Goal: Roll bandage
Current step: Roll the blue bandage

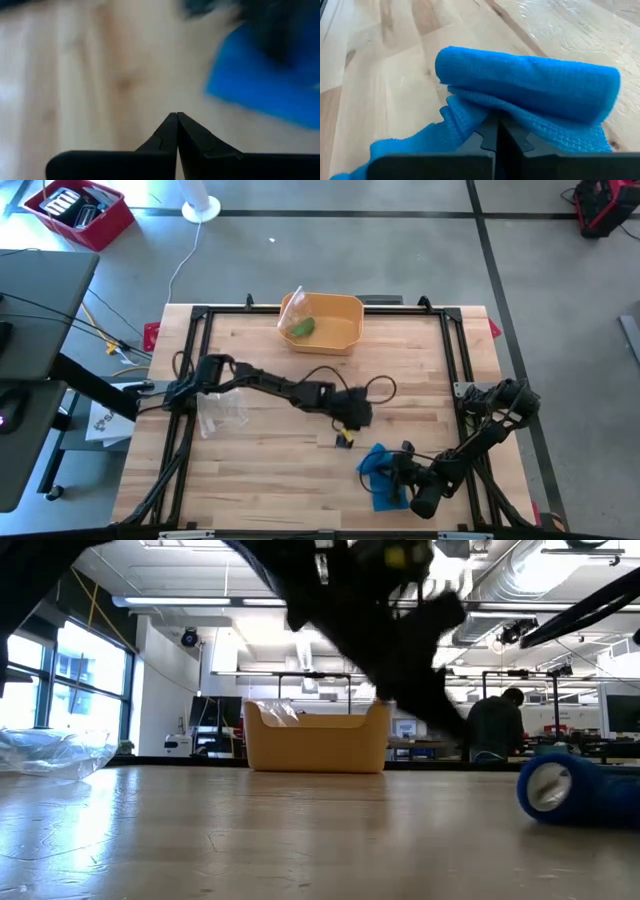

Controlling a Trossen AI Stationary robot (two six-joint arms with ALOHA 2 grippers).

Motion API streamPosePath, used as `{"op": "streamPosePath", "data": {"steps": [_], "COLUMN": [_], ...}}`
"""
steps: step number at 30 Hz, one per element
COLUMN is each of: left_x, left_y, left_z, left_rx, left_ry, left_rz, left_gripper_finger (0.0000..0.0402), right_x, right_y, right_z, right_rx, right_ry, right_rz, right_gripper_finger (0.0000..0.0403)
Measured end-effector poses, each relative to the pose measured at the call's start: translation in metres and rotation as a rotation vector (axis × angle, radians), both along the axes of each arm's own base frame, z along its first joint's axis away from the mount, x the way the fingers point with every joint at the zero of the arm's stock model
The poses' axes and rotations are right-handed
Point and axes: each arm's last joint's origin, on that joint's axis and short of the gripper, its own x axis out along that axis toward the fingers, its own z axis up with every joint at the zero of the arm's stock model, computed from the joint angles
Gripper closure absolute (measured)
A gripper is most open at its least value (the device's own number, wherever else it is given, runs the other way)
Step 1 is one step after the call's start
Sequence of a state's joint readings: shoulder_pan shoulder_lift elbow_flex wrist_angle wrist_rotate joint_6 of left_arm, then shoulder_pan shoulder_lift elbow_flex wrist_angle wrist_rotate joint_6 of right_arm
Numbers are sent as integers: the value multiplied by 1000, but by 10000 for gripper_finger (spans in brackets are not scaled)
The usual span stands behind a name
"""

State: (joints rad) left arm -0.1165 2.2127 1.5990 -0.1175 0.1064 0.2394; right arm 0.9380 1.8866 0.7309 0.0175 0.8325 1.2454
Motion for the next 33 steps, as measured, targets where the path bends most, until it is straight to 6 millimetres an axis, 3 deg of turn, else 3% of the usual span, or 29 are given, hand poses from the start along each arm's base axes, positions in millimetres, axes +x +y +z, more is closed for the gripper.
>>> {"op": "streamPosePath", "data": {"steps": [6, 10, 17, 24, 28, 33], "left_x": [-3, 3, 7, 6, 3, 2], "left_y": [-63, -76, -49, -9, 7, 22], "left_z": [-18, -39, -45, -52, -57, -60], "left_rx": [-93, -13, -58, 41, 137, 125], "left_ry": [-40, -111, -27, 65, 121, 157], "left_rz": [-216, -115, 42, 131, 182, 199], "left_gripper_finger": [401, 401, 401, 401, 401, 401], "right_x": [2, 2, 2, 3, 4, 6], "right_y": [-2, -2, -2, -1, 0, 12], "right_z": [0, 0, 0, -3, -14, -18], "right_rx": [-1, -3, 11, 32, 19, 53], "right_ry": [-10, -19, -25, -3, -4, -39], "right_rz": [-15, -25, -36, -28, -31, -12], "right_gripper_finger": [403, 403, 403, 403, 403, 403]}}
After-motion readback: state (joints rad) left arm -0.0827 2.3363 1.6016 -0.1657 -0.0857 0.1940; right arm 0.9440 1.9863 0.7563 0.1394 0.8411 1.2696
